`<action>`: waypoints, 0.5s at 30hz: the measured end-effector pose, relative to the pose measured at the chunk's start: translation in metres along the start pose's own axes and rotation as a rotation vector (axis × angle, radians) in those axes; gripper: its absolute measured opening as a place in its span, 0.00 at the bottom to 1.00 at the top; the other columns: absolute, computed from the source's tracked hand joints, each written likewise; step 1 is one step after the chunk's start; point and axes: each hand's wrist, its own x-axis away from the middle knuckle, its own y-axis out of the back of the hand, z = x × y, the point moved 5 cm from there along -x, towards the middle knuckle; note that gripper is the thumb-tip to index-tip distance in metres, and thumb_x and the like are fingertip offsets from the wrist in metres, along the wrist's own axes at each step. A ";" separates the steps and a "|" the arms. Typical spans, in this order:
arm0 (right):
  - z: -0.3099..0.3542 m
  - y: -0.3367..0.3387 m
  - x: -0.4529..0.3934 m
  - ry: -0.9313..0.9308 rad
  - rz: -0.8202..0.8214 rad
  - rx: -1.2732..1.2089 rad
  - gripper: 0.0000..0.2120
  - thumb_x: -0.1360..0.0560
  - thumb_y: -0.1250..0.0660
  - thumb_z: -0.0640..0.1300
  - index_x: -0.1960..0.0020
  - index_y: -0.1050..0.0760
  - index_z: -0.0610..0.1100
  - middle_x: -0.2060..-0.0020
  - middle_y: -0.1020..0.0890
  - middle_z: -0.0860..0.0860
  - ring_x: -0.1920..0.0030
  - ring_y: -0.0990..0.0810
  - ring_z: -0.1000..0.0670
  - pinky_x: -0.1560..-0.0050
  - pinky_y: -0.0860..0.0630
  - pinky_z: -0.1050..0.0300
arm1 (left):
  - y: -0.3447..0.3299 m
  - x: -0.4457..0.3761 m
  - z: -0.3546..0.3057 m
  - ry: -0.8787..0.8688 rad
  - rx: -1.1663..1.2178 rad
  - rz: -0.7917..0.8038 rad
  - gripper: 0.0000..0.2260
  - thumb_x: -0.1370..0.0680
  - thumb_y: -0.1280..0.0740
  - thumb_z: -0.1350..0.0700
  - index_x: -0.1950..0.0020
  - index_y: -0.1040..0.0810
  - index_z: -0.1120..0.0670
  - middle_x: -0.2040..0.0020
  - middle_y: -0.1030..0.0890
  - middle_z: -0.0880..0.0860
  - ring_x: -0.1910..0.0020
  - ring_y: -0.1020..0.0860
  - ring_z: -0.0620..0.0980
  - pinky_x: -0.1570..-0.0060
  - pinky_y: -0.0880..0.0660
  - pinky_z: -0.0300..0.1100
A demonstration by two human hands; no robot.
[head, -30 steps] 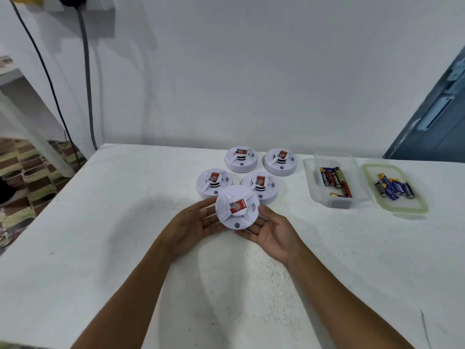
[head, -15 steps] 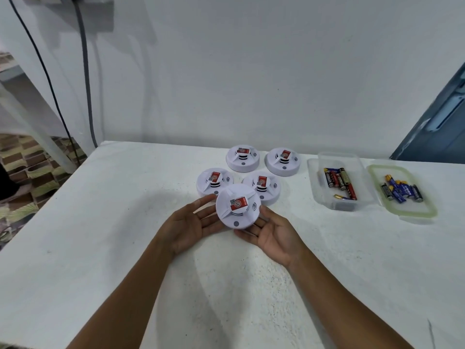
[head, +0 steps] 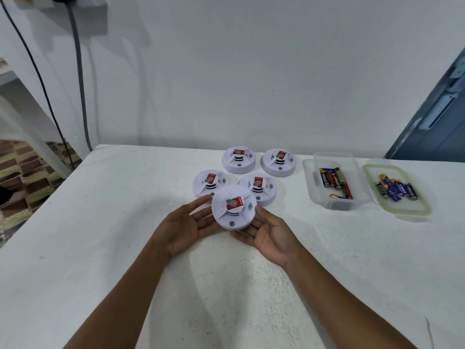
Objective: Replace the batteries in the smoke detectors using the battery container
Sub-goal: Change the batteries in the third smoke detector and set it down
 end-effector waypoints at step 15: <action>0.001 0.002 -0.001 -0.001 0.017 -0.009 0.23 0.22 0.38 0.44 0.30 0.33 0.37 0.39 0.23 0.35 0.43 0.20 0.38 0.47 0.21 0.42 | -0.003 0.000 -0.002 -0.027 -0.038 0.081 0.28 0.33 0.24 0.55 0.35 0.24 0.61 0.33 0.27 0.66 0.34 0.27 0.66 0.44 0.24 0.59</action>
